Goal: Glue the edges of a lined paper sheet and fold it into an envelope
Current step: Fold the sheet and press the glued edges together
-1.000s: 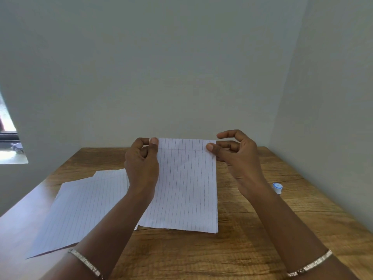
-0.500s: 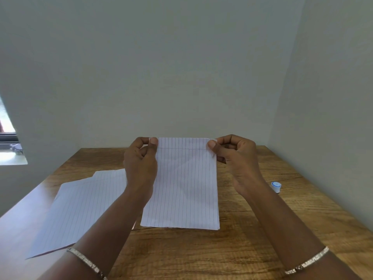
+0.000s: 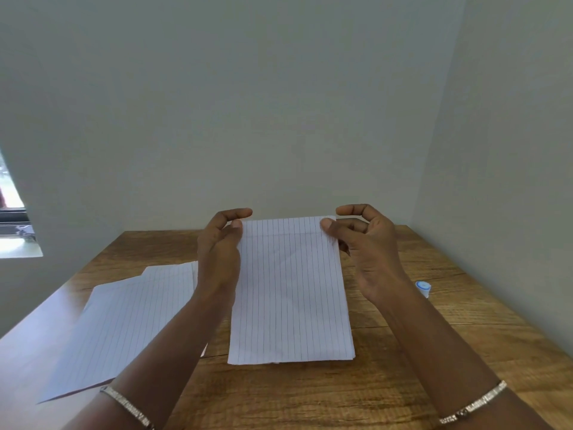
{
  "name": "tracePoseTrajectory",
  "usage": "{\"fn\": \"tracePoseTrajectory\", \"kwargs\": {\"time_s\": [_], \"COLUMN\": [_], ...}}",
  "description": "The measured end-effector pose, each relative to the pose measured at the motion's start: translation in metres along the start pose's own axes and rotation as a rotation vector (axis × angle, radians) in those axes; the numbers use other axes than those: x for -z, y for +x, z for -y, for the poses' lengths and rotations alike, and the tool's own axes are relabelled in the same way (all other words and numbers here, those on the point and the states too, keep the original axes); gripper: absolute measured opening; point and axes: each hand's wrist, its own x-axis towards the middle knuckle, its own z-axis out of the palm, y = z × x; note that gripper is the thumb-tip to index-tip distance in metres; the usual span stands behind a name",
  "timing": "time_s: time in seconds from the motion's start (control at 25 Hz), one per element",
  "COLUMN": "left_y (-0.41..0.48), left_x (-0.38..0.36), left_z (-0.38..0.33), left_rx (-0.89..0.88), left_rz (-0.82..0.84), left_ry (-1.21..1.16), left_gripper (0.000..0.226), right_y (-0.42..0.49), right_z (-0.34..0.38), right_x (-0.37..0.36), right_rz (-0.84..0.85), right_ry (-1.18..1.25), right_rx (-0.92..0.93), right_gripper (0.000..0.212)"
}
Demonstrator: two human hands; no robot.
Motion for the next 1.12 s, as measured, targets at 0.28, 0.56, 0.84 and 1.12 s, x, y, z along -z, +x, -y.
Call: {"fn": "tracePoseTrajectory", "kwargs": {"time_s": [0.28, 0.56, 0.84, 1.12], "left_y": [0.0086, 0.0051, 0.0002, 0.0029], "left_x": [0.0074, 0.0056, 0.0023, 0.0056], "left_z": [-0.0065, -0.0036, -0.0073, -0.0075], "left_rx": [-0.134, -0.072, -0.054, -0.072], "left_rz": [0.182, 0.194, 0.241, 0.236], "left_ry": [0.265, 0.308, 0.285, 0.296], "left_gripper": [0.022, 0.012, 0.011, 0.006], "right_y": [0.0004, -0.0016, -0.0078, -0.0054], "right_z": [0.0024, 0.0033, -0.0038, -0.0002], "right_x": [0.0004, -0.0044, -0.0068, -0.0059], "right_rz": [0.052, 0.07, 0.14, 0.12], "right_ry": [-0.153, -0.04, -0.18, -0.115], "right_rx": [0.094, -0.009, -0.033, -0.031], "right_gripper": [0.028, 0.018, 0.018, 0.021]}}
